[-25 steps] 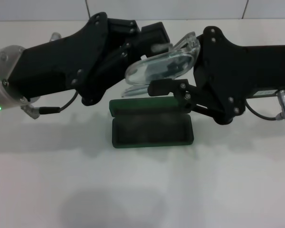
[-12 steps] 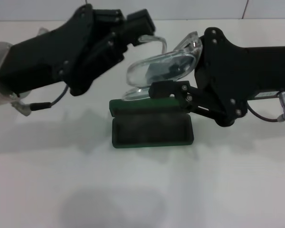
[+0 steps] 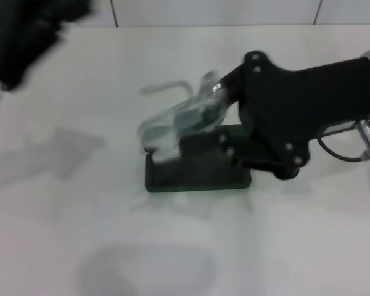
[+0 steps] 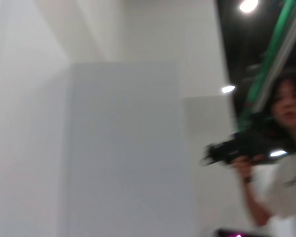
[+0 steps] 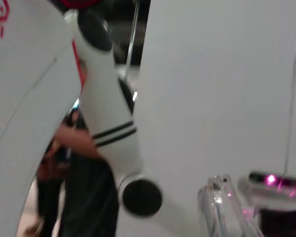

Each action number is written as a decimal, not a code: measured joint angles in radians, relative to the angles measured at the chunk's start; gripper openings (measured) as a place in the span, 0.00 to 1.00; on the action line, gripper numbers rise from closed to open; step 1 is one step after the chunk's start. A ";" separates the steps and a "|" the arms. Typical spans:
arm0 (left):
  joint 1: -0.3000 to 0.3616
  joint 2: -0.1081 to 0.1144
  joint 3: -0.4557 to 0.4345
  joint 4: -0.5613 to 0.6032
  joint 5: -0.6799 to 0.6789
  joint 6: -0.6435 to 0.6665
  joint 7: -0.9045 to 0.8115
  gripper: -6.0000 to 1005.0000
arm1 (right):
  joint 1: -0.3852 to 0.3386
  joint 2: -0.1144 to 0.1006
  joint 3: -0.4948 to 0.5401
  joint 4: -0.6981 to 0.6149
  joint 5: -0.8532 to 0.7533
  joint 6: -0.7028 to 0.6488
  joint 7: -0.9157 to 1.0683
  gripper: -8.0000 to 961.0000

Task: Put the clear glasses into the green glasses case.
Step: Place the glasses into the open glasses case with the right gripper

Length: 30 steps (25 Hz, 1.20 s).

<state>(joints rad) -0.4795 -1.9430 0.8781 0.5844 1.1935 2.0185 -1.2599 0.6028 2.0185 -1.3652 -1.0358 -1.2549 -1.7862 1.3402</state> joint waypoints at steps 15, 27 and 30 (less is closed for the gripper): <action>0.187 0.033 -0.180 0.026 0.021 -0.001 -0.006 0.06 | 0.403 0.002 -0.013 -0.443 -0.765 -0.073 1.030 0.16; 0.207 0.007 -0.181 0.023 0.058 0.000 0.023 0.06 | 0.732 0.009 -0.197 0.118 -0.921 0.046 1.061 0.16; 0.205 0.002 -0.180 0.022 0.059 0.001 0.025 0.06 | 0.748 0.010 -0.253 0.172 -0.920 0.100 1.059 0.16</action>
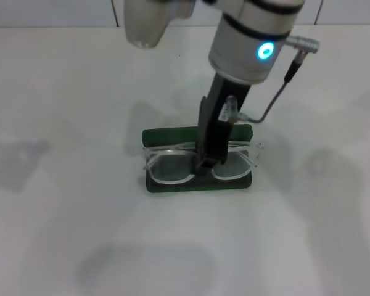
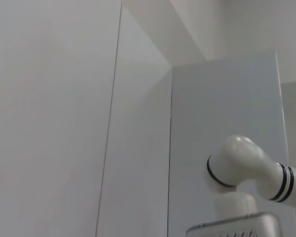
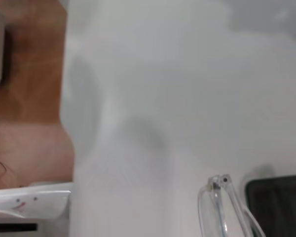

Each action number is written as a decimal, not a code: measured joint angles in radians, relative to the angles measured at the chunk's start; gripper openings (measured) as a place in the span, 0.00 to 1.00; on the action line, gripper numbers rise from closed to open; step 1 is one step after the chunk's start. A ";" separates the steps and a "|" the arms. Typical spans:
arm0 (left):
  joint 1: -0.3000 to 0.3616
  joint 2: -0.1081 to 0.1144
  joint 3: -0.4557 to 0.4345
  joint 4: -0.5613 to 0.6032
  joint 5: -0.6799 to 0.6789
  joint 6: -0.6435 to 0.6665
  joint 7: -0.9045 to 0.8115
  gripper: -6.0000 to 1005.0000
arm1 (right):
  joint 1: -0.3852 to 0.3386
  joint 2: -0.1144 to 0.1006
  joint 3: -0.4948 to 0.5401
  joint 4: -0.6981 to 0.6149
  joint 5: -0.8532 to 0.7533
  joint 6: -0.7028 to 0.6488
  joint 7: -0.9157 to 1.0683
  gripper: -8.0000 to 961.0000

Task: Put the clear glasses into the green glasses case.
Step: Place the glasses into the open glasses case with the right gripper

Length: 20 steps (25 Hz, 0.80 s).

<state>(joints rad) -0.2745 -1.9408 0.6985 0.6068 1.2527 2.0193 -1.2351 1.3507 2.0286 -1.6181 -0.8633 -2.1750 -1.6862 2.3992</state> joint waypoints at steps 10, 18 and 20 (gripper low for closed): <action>-0.009 -0.003 0.006 -0.002 0.003 0.000 0.002 0.06 | -0.006 0.000 -0.151 0.088 0.018 0.135 0.009 0.16; -0.015 -0.009 0.007 -0.002 0.018 -0.002 0.002 0.06 | -0.023 -0.001 -0.213 0.101 0.019 0.222 0.002 0.16; -0.017 -0.011 0.007 -0.003 0.019 -0.002 0.002 0.06 | -0.026 -0.001 -0.223 0.103 0.018 0.241 0.001 0.16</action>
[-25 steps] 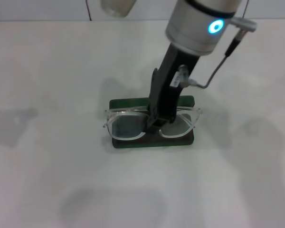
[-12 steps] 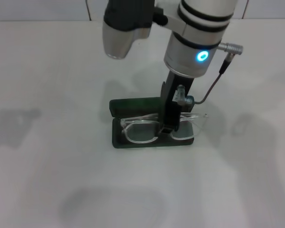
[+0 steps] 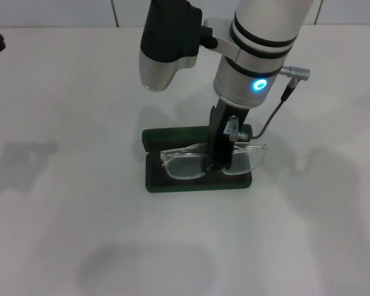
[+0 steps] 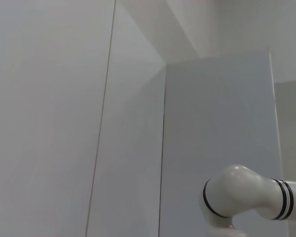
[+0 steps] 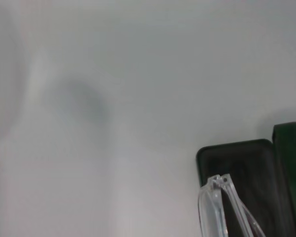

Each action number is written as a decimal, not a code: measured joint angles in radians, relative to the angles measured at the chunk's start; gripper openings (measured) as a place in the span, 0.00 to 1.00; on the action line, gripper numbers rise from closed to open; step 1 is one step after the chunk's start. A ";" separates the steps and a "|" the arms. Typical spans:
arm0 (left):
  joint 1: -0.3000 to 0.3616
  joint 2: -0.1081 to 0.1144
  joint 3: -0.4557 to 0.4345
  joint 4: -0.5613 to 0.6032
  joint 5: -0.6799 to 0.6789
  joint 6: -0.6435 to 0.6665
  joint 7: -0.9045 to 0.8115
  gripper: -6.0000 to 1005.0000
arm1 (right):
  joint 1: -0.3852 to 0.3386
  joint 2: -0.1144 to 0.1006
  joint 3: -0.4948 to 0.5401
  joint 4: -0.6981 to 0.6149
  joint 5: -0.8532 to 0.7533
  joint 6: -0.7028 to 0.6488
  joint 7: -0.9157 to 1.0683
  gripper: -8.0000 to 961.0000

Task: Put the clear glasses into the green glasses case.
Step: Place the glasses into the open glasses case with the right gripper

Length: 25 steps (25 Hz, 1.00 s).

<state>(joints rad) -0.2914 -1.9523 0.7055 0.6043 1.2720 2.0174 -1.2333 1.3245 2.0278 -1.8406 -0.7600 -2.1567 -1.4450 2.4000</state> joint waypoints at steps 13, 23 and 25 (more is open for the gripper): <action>-0.019 -0.011 -0.002 -0.005 0.021 0.000 0.009 0.06 | -0.019 0.000 -0.017 0.039 0.018 0.060 -0.032 0.16; -0.022 -0.016 -0.007 -0.014 0.032 0.000 0.012 0.06 | -0.019 0.000 -0.018 0.050 0.036 0.076 -0.048 0.16; -0.019 -0.017 -0.008 -0.014 0.032 0.000 0.012 0.06 | -0.019 0.000 -0.018 0.050 0.038 0.080 -0.049 0.16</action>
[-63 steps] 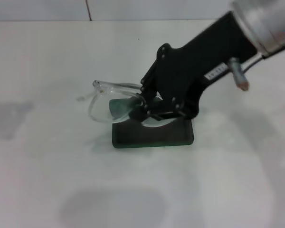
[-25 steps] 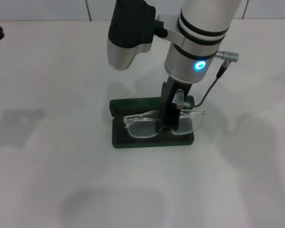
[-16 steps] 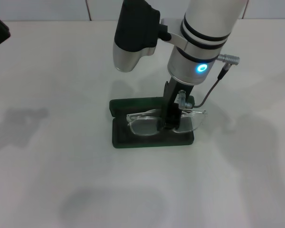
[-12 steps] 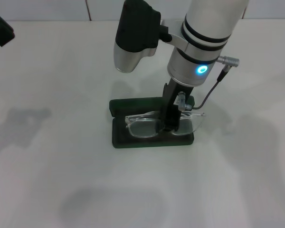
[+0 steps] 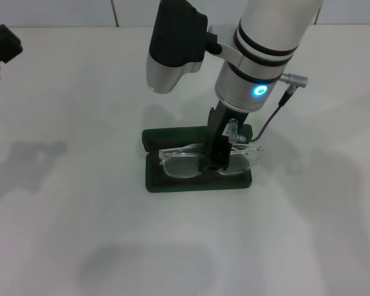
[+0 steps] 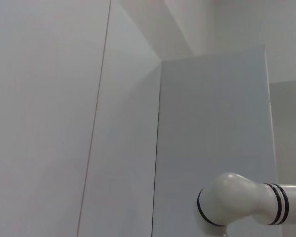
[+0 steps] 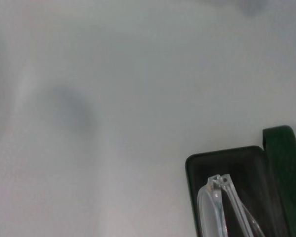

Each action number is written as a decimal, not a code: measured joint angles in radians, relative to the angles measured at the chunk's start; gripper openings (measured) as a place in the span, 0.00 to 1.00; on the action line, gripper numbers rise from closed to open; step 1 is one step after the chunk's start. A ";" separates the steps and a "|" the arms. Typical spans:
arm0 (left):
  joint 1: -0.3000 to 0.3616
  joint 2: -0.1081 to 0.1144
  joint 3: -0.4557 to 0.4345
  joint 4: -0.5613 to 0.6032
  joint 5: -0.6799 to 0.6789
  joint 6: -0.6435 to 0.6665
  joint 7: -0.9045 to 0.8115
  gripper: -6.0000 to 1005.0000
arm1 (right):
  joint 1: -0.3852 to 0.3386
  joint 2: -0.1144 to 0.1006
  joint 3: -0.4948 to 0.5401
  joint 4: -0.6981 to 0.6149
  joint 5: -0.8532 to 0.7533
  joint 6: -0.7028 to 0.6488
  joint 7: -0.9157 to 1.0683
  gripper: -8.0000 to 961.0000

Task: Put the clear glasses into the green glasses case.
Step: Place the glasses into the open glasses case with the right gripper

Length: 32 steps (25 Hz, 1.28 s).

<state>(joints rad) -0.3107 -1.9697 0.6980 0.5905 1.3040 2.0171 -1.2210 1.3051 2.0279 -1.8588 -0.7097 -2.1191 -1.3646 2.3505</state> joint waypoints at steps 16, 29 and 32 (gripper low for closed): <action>0.003 -0.004 0.006 -0.001 0.000 0.001 0.009 0.06 | 0.001 0.000 -0.005 0.015 0.002 0.006 -0.002 0.17; 0.006 -0.005 0.008 -0.002 0.000 0.002 0.011 0.06 | 0.001 0.000 -0.006 0.026 0.005 0.023 -0.010 0.17; 0.005 -0.005 0.008 -0.002 0.000 0.002 0.011 0.06 | 0.001 0.000 -0.007 0.026 0.005 0.027 -0.011 0.17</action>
<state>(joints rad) -0.3056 -1.9743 0.7056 0.5890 1.3039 2.0187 -1.2103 1.3059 2.0279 -1.8653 -0.6840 -2.1138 -1.3380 2.3390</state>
